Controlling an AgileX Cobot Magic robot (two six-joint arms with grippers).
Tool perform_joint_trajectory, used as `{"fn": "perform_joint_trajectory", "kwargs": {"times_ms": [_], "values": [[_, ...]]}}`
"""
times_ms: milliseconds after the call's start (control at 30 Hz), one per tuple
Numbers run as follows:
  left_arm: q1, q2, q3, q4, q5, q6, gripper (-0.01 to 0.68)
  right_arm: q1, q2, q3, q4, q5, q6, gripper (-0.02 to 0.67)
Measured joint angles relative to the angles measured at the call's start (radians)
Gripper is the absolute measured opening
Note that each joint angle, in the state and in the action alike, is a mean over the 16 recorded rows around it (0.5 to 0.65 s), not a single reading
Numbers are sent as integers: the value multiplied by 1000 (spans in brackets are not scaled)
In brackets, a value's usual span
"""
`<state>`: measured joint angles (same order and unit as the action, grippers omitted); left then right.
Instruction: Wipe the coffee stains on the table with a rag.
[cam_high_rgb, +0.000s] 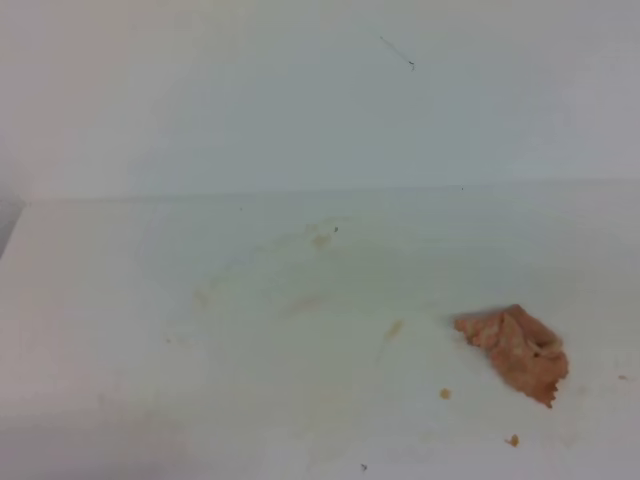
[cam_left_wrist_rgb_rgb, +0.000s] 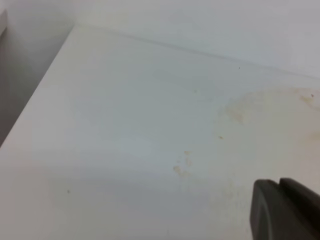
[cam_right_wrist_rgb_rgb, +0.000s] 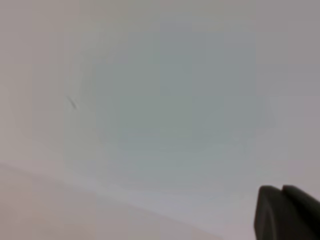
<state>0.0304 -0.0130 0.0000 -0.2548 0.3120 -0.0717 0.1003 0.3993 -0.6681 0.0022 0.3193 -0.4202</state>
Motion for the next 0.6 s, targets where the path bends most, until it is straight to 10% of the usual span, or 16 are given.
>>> {"fn": "perform_joint_trajectory", "kwargs": {"times_ms": [600], "values": [[0,-3,0,0,0,0,-3,-35,-326,519,-101,38,395,-1]]}}
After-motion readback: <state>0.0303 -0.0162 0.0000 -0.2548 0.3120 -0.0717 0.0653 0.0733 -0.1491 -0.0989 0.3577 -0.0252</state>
